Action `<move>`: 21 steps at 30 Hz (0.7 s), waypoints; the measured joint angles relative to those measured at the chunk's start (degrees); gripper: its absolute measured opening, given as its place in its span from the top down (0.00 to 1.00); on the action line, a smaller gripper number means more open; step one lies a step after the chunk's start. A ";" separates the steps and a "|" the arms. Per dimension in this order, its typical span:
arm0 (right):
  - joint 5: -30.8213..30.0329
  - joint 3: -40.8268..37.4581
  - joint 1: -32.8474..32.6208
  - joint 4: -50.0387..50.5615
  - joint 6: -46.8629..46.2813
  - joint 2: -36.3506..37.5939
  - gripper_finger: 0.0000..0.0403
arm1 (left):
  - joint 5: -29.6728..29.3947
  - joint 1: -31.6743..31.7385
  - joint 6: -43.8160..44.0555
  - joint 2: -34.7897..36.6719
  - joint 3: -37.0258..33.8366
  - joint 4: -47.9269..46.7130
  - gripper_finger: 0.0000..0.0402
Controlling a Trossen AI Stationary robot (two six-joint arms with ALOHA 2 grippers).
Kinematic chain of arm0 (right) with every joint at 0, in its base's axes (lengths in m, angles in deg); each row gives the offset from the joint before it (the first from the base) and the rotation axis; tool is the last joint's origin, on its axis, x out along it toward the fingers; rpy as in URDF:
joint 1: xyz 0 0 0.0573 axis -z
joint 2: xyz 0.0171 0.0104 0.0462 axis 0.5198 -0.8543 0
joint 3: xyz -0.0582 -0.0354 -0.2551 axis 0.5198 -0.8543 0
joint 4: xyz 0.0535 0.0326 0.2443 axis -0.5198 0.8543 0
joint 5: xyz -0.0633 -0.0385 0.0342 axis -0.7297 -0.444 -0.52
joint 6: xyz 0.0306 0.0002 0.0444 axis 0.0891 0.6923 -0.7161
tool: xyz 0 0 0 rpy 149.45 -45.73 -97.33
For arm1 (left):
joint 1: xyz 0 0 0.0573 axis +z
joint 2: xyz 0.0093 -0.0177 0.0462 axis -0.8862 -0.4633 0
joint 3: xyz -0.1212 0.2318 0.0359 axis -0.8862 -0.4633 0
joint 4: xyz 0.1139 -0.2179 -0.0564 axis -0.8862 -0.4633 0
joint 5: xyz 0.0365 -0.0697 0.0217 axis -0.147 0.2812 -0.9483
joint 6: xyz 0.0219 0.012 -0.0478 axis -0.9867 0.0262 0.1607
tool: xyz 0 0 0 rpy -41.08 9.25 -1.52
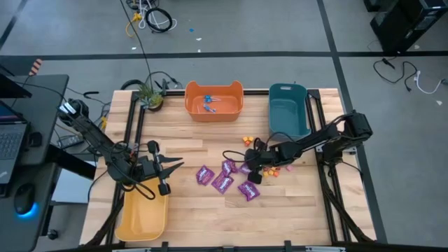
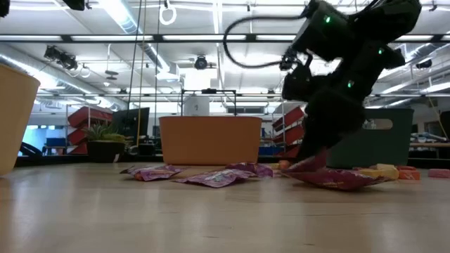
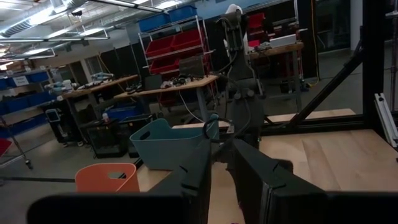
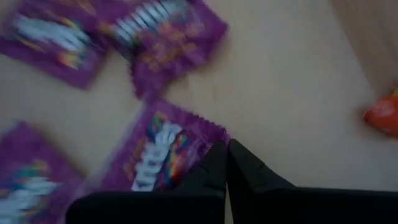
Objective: Sort candy
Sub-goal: Put the top right purple candy into the blue bin
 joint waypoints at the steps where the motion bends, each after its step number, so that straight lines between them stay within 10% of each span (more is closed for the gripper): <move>1: 0.00 0.00 -0.04 0.02 0.07 1.06 1.00 | 0.00 0.00 0.00 0.00 0.00 0.00 0.83; 21: -5.25 0.09 3.74 8.92 2.81 26.28 1.00 | -0.62 0.00 -0.13 0.00 0.00 0.02 0.83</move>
